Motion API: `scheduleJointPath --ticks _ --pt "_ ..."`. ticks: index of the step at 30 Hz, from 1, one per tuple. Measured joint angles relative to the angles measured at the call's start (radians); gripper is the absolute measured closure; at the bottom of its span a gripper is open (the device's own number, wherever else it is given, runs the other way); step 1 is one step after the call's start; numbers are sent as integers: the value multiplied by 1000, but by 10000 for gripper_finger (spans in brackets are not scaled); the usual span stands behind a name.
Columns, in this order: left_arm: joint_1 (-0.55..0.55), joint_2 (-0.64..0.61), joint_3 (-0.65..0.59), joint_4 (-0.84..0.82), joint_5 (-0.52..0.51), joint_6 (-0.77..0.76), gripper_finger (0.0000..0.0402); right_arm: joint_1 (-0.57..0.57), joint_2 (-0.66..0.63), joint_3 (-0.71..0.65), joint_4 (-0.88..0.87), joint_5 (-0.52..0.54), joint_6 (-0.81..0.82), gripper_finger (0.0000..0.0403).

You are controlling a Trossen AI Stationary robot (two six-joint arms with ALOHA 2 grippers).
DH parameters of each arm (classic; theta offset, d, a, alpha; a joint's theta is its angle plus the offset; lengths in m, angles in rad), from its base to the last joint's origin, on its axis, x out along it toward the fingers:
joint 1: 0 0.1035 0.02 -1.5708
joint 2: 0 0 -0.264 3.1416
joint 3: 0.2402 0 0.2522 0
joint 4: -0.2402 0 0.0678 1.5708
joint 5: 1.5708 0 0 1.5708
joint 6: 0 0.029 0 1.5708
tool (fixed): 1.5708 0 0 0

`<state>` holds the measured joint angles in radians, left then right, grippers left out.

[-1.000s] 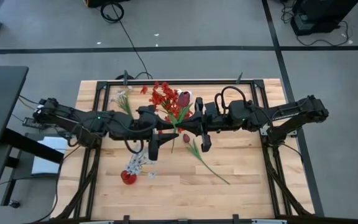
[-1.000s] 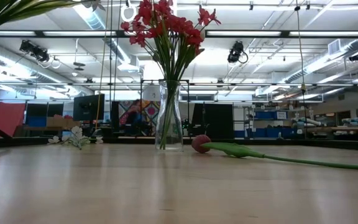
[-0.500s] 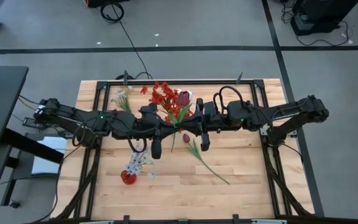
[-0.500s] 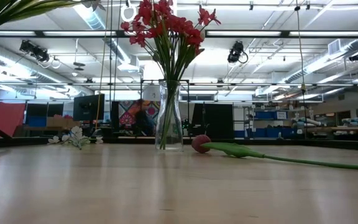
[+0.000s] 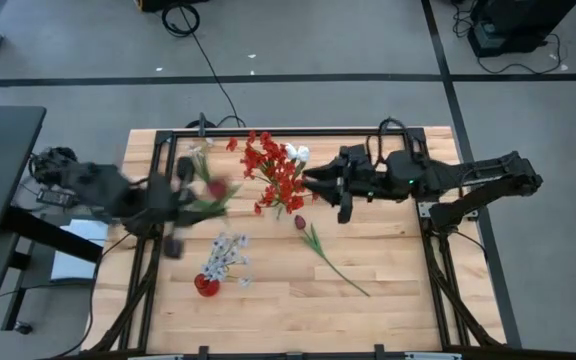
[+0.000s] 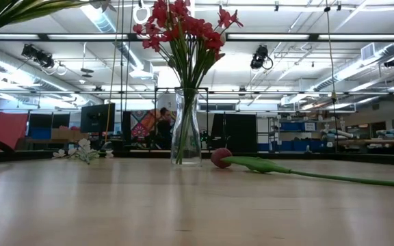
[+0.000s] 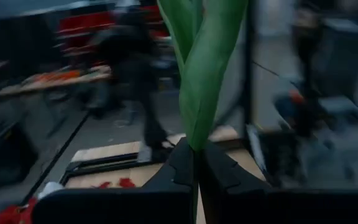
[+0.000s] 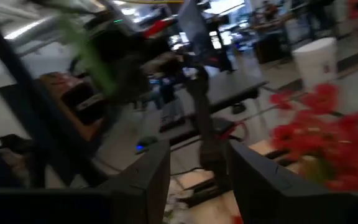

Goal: Sort flowers into vase by color
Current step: Put the right red flower into the red vase

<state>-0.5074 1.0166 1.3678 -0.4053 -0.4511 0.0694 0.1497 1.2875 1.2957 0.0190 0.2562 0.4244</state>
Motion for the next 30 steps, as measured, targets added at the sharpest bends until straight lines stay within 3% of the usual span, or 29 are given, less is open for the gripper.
scheduleJointPath --ticks 3,6,9,20,30 --pt "-122 -69 -6 -116 -53 41 395 0 -33 0 -33 53 4 242" --pt "-229 -129 -78 -125 -148 30 395 0 -51 0 -43 96 4 242" --pt "-292 -191 -209 -63 -169 1 395 2 -56 0 -48 127 17 242" --pt "-415 -479 -700 252 -180 -109 395 2 -55 0 -100 200 128 243" --pt "-453 -648 -944 372 -118 -201 395 2 -55 0 -106 242 198 243"
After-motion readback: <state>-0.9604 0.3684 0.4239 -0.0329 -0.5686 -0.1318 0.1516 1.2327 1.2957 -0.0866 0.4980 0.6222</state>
